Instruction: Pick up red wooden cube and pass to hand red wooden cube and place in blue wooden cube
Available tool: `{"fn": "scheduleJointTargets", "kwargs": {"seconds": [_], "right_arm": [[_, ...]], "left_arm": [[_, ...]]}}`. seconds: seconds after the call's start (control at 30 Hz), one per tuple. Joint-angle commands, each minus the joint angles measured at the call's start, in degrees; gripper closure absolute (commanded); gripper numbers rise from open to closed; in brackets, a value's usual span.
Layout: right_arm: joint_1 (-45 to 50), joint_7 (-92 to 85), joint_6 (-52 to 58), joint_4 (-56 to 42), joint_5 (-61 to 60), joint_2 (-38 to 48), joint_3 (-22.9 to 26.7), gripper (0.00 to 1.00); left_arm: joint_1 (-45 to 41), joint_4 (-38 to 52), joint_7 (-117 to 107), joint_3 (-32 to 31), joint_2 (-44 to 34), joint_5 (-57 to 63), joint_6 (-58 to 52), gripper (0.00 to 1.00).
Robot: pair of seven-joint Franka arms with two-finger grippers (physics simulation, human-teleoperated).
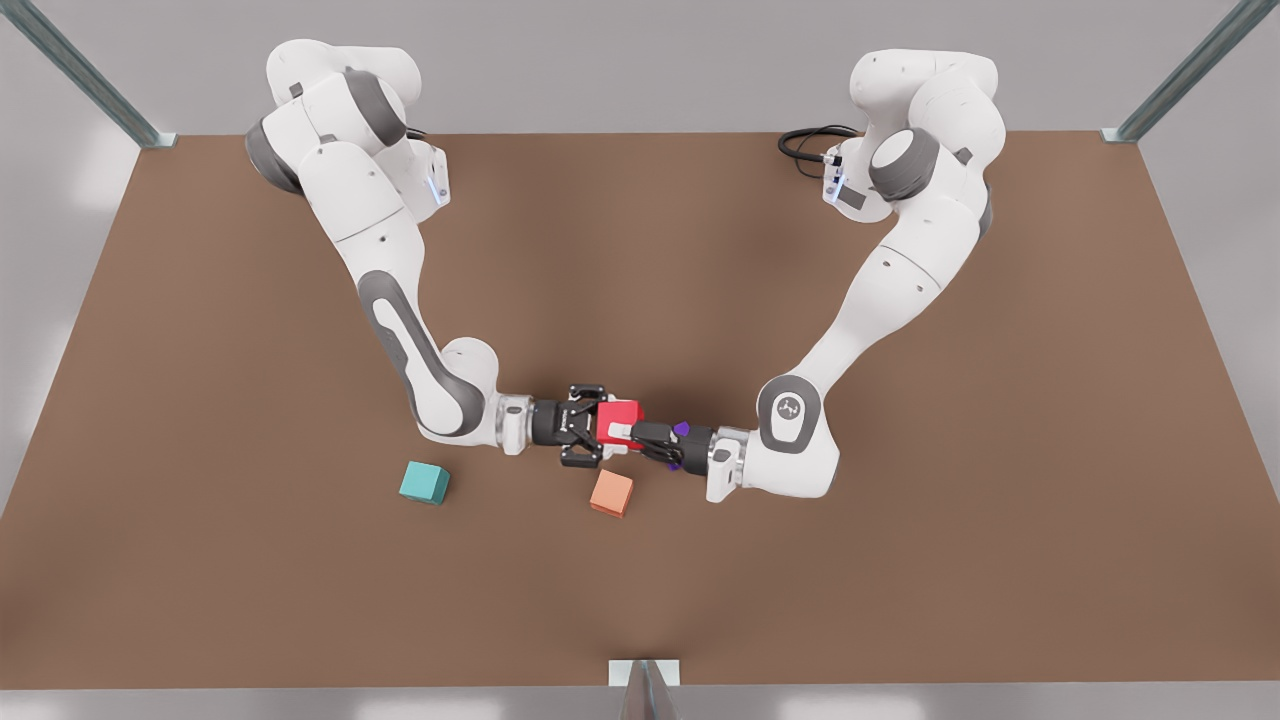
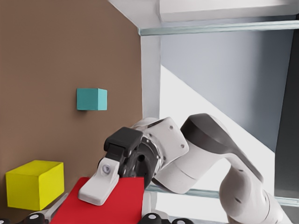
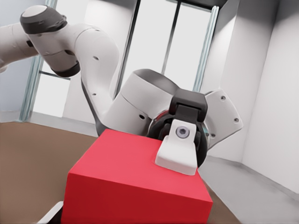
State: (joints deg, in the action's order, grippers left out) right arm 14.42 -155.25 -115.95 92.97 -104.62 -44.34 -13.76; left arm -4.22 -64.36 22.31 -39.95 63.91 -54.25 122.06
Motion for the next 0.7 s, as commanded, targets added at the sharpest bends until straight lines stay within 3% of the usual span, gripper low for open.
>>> {"fn": "scheduleJointTargets", "kwargs": {"seconds": [0.0, 0.07, 0.13, 0.17, 0.2, 0.4, 0.57, 0.63, 0.67], "right_arm": [[0.0, -0.2, -0.6, -0.2, -0.1, 0.1, 0.0, 0.28], [0.0, -0.2, -0.5, -0.2, -0.1, 0.1, 0.0, 0.37], [-0.1, -0.1, -0.5, -0.3, -0.1, 0.1, 0.0, 0.37], [-0.2, -0.1, -0.5, -0.3, 0.0, 0.1, 0.0, 0.37], [-0.4, -0.1, -0.5, -0.3, 0.1, 0.1, 0.0, 0.37], [-0.9, 1.0, -0.4, -0.3, 0.6, 0.1, 0.1, 0.37], [-4.9, 1.0, 0.6, 1.8, 6.1, 1.1, 0.8, 0.36], [-5.2, 9.9, -0.3, 5.8, 17.6, 5.8, 4.5, 0.36], [-5.1, 16.3, -0.3, 9.1, 23.8, 8.8, 6.7, 0.36]], "left_arm": [[0.0, 0.0, 1.0, 0.0, -0.1, -0.3, 0.1, 0.29], [0.0, 0.0, 1.0, 0.0, -0.1, -0.3, 0.1, 0.29], [0.0, 0.0, 1.0, 0.0, -0.2, -0.3, 0.1, 0.27], [0.0, 0.0, 1.0, 0.0, -0.2, -0.3, 0.1, 0.06], [0.0, 0.0, 1.0, 0.0, -0.2, -0.4, 0.1, 0.00], [0.2, -0.1, 0.0, -0.1, -0.2, -0.5, -0.1, 0.00], [6.3, 0.0, 0.1, -0.1, -0.7, -0.2, -5.6, 0.00], [12.0, 0.0, -0.2, 0.0, -1.3, 5.2, -12.2, 0.00], [15.6, 0.4, -5.6, 0.0, -5.0, 14.7, -17.5, 0.00]]}}
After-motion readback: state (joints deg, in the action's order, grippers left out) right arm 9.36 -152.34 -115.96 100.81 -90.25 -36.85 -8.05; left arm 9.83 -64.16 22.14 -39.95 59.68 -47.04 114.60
